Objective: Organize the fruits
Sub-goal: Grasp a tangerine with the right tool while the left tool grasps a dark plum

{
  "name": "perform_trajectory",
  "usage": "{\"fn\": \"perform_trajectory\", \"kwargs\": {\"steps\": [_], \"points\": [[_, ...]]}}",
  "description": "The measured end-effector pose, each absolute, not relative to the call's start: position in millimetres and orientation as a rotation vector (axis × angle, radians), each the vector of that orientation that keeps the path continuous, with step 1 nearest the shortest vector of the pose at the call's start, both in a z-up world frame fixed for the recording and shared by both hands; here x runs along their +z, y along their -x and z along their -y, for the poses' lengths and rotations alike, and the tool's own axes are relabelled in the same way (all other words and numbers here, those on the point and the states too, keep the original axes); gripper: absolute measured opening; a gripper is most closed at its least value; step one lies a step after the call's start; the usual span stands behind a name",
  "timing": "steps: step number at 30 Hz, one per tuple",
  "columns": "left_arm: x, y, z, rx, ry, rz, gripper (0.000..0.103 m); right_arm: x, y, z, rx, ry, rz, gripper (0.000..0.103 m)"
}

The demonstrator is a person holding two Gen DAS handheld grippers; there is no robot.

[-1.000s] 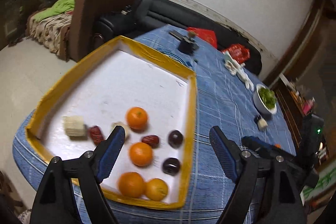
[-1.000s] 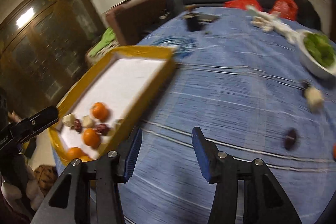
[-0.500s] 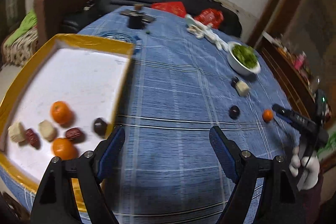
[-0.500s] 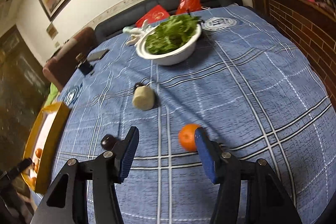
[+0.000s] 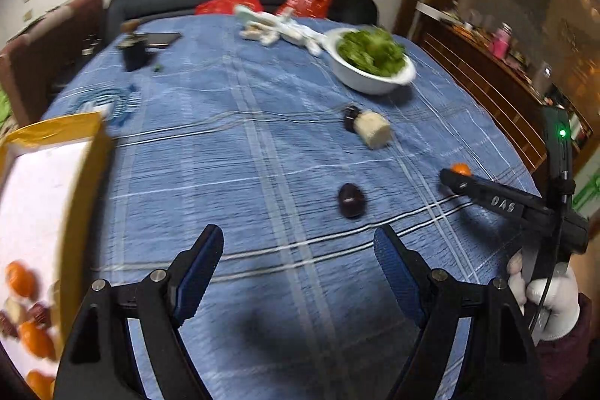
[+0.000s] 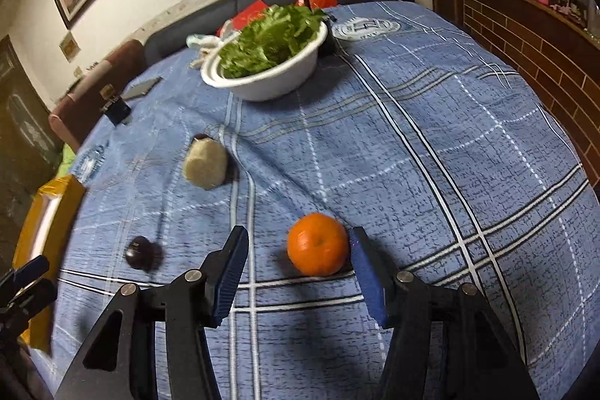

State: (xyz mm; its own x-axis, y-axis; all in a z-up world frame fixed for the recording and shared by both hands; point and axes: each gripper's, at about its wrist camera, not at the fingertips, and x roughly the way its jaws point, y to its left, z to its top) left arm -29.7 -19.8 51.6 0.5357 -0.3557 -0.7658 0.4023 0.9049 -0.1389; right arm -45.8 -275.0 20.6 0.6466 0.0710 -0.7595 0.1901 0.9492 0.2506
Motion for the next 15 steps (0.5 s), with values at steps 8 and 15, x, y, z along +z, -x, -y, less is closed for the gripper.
{"fn": "perform_trajectory", "kwargs": {"steps": [8, 15], "points": [[21, 3, 67, -0.513, -0.128, -0.930, 0.081, 18, 46, 276, -0.076, -0.304, -0.882, 0.041], [13, -7, 76, -0.516, -0.130, -0.931, 0.060, 18, 45, 277, -0.071, -0.298, -0.886, 0.040]]}}
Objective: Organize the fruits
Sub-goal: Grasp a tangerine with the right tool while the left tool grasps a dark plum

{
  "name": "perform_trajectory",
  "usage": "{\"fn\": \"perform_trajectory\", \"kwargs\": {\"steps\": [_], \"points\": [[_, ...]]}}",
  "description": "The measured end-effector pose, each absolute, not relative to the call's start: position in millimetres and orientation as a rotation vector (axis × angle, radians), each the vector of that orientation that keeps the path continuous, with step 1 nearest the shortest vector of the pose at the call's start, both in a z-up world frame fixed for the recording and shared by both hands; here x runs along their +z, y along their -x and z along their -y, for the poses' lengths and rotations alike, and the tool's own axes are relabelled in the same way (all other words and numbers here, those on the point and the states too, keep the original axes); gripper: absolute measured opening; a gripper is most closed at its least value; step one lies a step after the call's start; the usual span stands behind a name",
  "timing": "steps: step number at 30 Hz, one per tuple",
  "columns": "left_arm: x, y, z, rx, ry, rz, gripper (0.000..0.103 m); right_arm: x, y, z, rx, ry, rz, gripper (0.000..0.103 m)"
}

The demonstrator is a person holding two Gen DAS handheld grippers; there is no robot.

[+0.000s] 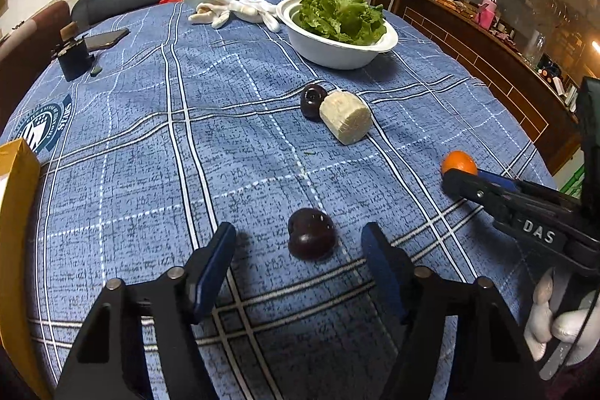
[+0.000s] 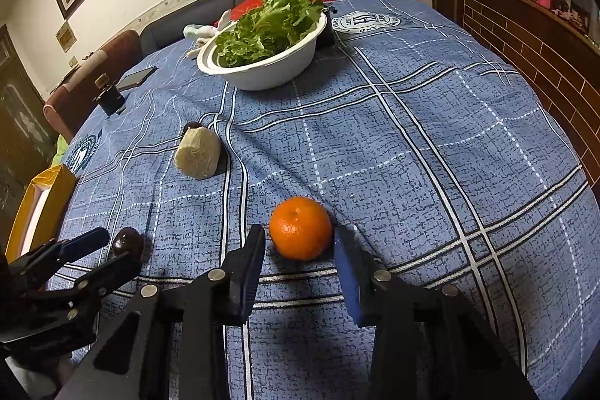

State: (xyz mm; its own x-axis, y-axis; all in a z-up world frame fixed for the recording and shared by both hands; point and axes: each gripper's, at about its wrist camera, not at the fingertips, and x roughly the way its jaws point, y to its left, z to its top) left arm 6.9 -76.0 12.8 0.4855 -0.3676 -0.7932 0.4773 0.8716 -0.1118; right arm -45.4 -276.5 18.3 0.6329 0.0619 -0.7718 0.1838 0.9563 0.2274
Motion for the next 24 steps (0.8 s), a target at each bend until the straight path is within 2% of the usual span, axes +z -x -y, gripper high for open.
{"fn": "perform_trajectory", "kwargs": {"steps": [1, 2, 5, 13, 24], "points": [[12, -8, 77, -0.516, -0.135, -0.931, 0.053, 18, 46, 277, -0.070, -0.299, -0.887, 0.039], [10, -9, 79, -0.516, -0.145, -0.936, 0.038, 19, 45, 276, -0.069, -0.300, -0.887, 0.037], [11, -6, 81, -0.543, -0.151, -0.923, 0.024, 19, 46, 277, -0.070, -0.305, -0.886, 0.036], [32, 8, 56, -0.495, -0.081, -0.882, 0.024, 23, 52, 281, -0.042, -0.355, -0.850, 0.035], [80, 40, -69, -0.338, 0.170, -0.784, 0.024, 45, 63, 269, -0.007, -0.351, -0.752, 0.036]]}}
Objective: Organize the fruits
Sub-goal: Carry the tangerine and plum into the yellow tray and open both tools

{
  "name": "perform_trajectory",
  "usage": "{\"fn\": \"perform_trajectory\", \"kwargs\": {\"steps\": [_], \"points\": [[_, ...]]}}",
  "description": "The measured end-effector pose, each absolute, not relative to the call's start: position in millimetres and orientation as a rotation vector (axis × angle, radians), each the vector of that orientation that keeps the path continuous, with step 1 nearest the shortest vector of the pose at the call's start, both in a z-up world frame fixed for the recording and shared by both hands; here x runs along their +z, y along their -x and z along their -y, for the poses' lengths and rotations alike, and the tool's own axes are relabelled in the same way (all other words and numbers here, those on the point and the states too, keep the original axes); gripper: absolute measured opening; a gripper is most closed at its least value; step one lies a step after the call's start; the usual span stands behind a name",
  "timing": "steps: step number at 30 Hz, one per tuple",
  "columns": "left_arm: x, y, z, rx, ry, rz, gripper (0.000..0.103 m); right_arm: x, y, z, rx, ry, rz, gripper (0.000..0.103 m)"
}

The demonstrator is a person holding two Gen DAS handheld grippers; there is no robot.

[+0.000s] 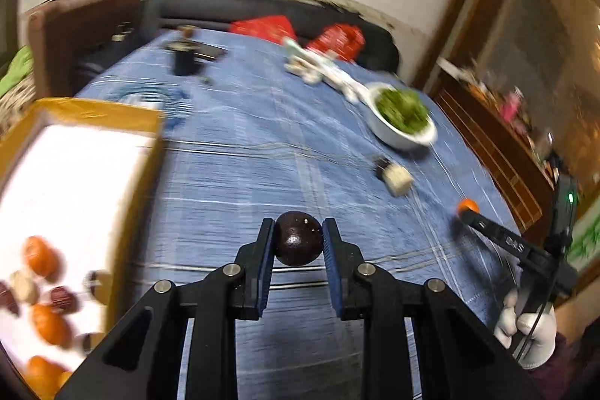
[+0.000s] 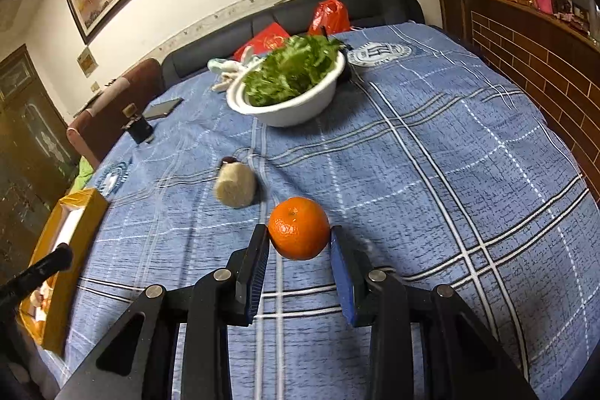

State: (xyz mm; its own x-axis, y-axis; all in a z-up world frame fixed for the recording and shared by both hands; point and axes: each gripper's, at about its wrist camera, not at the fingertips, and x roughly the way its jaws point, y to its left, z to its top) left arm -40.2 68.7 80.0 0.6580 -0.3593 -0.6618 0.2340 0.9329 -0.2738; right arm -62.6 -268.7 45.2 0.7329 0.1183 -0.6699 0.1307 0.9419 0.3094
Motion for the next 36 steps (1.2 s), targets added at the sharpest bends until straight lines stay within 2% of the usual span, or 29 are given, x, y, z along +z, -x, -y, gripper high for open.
{"fn": "perform_trajectory", "kwargs": {"steps": [6, 14, 25, 31, 32, 33, 35, 36], "points": [[91, 51, -159, -0.158, 0.259, -0.718, 0.024, 66, 61, 232, 0.063, -0.312, -0.753, 0.036], [79, 60, -268, 0.079, 0.401, -0.686, 0.024, 83, 41, 122, 0.273, -0.203, -0.791, 0.036], [61, 63, -306, 0.206, 0.359, -0.710, 0.024, 74, 21, -64, 0.601, -0.011, -0.875, 0.037], [58, 66, -314, 0.199, 0.375, -0.718, 0.026, 54, 8, -122, 0.650, 0.054, -0.930, 0.037], [57, 66, -315, 0.196, 0.378, -0.722, 0.029, 50, 6, -127, 0.651, 0.060, -0.937, 0.037], [57, 66, -315, 0.194, 0.379, -0.723, 0.038, 47, 4, -133, 0.651, 0.067, -0.945, 0.037], [59, 68, -314, 0.199, 0.372, -0.715, 0.049, 44, 6, -144, 0.650, 0.069, -0.956, 0.037], [61, 69, -313, 0.202, 0.366, -0.710, 0.051, 42, 5, -146, 0.649, 0.065, -0.962, 0.037]]}}
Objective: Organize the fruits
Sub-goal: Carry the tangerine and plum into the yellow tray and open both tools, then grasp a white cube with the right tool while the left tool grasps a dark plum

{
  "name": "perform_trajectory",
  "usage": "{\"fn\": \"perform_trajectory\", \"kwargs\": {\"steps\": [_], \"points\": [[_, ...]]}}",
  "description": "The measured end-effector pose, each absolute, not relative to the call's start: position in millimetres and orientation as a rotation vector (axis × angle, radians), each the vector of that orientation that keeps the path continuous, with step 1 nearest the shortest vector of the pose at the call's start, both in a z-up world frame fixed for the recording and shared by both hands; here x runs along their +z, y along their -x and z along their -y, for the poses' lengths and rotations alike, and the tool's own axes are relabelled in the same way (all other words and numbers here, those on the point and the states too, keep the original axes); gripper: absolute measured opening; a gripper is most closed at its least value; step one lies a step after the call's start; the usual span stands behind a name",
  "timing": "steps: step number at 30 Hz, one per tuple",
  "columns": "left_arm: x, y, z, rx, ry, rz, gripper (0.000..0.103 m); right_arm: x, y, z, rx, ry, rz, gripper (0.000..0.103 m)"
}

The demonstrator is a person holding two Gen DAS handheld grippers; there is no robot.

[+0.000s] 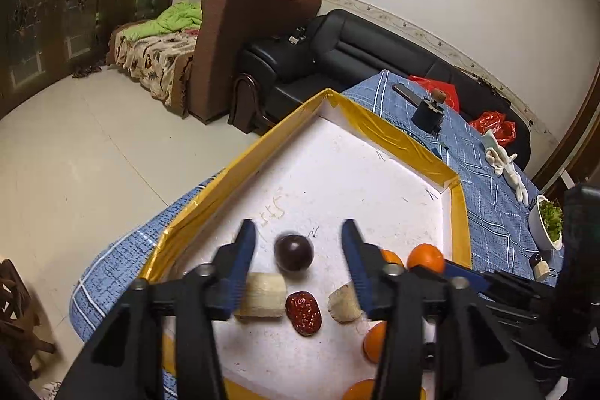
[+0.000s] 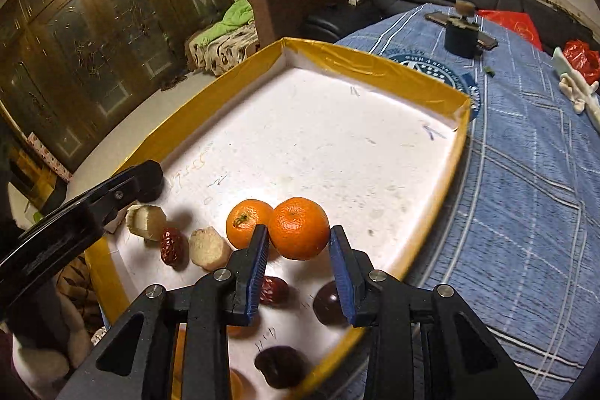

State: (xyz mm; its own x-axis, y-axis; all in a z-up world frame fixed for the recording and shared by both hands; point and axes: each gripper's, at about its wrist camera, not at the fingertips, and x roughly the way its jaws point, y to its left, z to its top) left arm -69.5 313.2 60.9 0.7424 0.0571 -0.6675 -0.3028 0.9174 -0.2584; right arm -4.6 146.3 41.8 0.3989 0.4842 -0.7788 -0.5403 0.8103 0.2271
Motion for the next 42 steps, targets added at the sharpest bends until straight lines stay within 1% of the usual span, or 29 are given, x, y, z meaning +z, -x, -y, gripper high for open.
{"fn": "perform_trajectory", "kwargs": {"steps": [3, 4, 5, 7, 10, 12, 15, 24, 28, 32, 37, 42], "points": [[68, 72, -308, 0.205, 0.346, -0.697, 0.062, 42, 4, -147, 0.649, 0.065, -0.962, 0.038], [70, 74, -306, 0.207, 0.339, -0.692, 0.064, 44, 5, -146, 0.649, 0.070, -0.957, 0.039], [72, 75, -303, 0.210, 0.330, -0.688, 0.068, 46, 7, -144, 0.648, 0.075, -0.949, 0.043], [76, 77, -298, 0.219, 0.313, -0.682, 0.070, 52, 11, -138, 0.645, 0.074, -0.931, 0.046], [83, 81, -287, 0.242, 0.273, -0.672, 0.074, 60, 15, -129, 0.637, 0.057, -0.913, 0.046], [87, 85, -280, 0.255, 0.245, -0.662, 0.079, 63, 16, -124, 0.632, 0.047, -0.906, 0.046], [95, 91, -269, 0.266, 0.201, -0.646, 0.082, 68, 21, -113, 0.622, 0.033, -0.896, 0.050], [113, 110, -235, 0.222, 0.138, -0.620, 0.083, 73, 34, -79, 0.592, -0.020, -0.873, 0.053], [118, 114, -218, 0.189, 0.117, -0.619, 0.083, 73, 41, -56, 0.568, -0.044, -0.862, 0.058], [118, 113, -202, 0.109, 0.122, -0.641, 0.084, 68, 47, -27, 0.525, -0.070, -0.865, 0.059], [113, 109, -188, -0.001, 0.164, -0.679, 0.084, 54, 45, 29, 0.412, -0.100, -0.889, 0.059], [103, 101, -171, -0.046, 0.158, -0.712, 0.084, 47, 31, 112, 0.232, -0.187, -0.896, 0.058]]}}
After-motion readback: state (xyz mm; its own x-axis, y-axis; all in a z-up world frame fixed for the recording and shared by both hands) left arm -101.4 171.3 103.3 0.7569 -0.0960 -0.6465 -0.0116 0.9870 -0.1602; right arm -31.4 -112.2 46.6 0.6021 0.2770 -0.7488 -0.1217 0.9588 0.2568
